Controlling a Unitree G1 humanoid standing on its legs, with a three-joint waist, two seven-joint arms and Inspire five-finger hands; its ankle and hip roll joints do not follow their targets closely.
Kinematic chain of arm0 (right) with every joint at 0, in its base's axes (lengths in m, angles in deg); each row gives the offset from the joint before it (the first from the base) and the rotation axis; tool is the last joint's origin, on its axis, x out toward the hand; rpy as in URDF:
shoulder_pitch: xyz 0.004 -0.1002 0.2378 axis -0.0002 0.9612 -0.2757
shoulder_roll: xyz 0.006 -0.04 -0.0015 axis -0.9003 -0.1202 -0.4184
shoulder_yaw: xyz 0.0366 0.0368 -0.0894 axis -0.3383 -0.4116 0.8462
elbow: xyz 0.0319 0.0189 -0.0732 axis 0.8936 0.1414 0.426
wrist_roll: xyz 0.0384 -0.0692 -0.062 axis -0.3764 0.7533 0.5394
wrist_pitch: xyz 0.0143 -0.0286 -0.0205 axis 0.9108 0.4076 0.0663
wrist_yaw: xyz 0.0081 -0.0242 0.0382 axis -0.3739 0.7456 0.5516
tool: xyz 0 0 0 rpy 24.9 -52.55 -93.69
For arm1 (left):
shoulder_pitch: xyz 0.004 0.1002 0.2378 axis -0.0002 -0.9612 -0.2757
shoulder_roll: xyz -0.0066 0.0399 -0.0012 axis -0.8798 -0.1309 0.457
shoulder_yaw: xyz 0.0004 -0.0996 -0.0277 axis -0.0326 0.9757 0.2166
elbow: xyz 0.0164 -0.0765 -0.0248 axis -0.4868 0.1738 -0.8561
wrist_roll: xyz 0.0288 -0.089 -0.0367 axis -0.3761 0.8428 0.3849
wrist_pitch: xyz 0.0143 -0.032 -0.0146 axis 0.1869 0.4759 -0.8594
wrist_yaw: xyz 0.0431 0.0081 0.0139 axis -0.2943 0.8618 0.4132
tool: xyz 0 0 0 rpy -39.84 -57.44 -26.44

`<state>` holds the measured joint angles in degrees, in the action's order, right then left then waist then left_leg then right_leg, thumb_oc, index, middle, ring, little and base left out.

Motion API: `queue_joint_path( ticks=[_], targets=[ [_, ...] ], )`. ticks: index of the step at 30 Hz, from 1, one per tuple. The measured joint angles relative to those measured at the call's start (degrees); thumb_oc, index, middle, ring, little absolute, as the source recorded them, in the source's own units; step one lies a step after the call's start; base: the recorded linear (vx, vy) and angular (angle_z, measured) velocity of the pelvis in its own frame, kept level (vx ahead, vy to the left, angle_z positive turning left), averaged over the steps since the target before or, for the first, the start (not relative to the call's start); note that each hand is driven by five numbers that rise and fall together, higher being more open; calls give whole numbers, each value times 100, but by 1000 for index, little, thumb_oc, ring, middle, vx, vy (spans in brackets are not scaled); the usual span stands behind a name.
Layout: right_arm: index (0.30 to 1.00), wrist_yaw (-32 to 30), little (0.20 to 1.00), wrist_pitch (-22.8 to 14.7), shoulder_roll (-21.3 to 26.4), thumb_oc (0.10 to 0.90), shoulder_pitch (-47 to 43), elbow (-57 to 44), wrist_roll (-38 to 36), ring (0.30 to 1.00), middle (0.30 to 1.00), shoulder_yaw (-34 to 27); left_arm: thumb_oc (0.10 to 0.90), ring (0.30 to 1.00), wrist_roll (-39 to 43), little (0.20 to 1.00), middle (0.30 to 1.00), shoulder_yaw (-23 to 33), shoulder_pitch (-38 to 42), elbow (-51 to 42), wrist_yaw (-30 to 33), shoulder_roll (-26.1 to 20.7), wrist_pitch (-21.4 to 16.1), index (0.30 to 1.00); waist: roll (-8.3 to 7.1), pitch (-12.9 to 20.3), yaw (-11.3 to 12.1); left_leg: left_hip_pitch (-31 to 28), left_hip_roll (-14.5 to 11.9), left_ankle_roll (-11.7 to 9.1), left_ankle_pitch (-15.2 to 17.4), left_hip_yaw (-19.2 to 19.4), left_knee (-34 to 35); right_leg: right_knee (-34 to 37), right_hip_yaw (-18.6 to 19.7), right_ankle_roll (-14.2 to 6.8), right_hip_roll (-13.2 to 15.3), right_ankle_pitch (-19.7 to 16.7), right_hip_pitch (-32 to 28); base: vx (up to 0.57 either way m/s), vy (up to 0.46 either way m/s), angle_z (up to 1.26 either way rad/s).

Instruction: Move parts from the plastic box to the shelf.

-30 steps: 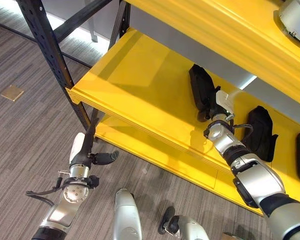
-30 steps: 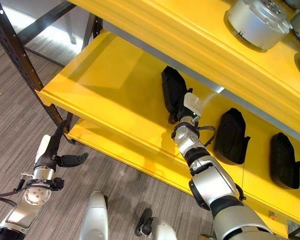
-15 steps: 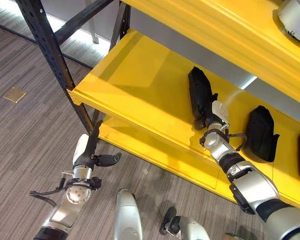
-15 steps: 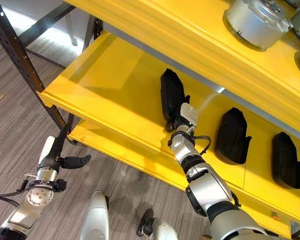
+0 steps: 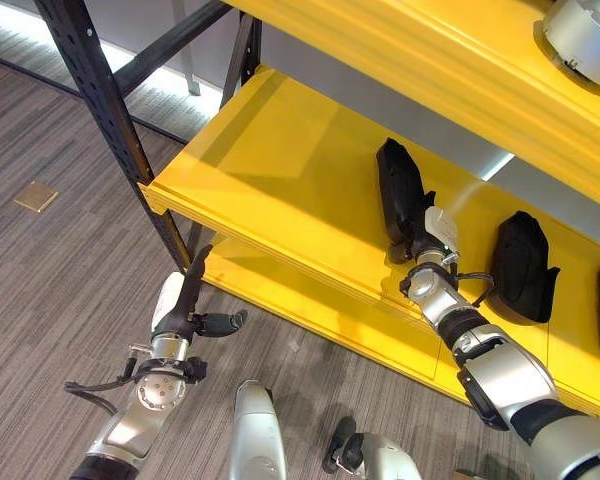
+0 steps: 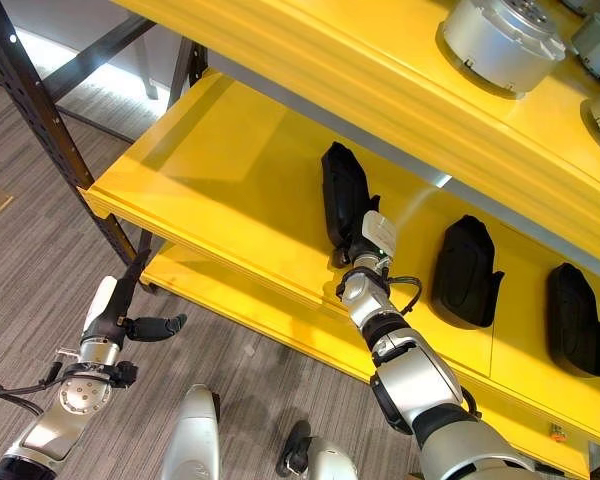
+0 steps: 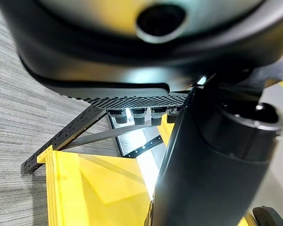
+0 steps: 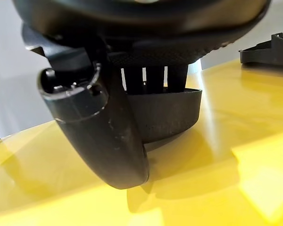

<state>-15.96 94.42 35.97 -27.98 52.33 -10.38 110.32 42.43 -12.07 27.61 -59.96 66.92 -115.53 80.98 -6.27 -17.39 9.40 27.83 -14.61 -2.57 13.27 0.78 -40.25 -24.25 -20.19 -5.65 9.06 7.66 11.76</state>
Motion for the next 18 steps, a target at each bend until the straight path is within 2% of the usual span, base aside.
queue_joint_path(
  ticks=[18],
  targets=[
    [300,18,300,8,-26,400,-10,-57,-167,300,300,0,900,1000,5,1000,1000,1,-2,14,0,-68,0,1000,3,108,-78,130,46,-20,-28,-87,16,2,-55,1,5,1,84,-2,-2,1]
  ],
)
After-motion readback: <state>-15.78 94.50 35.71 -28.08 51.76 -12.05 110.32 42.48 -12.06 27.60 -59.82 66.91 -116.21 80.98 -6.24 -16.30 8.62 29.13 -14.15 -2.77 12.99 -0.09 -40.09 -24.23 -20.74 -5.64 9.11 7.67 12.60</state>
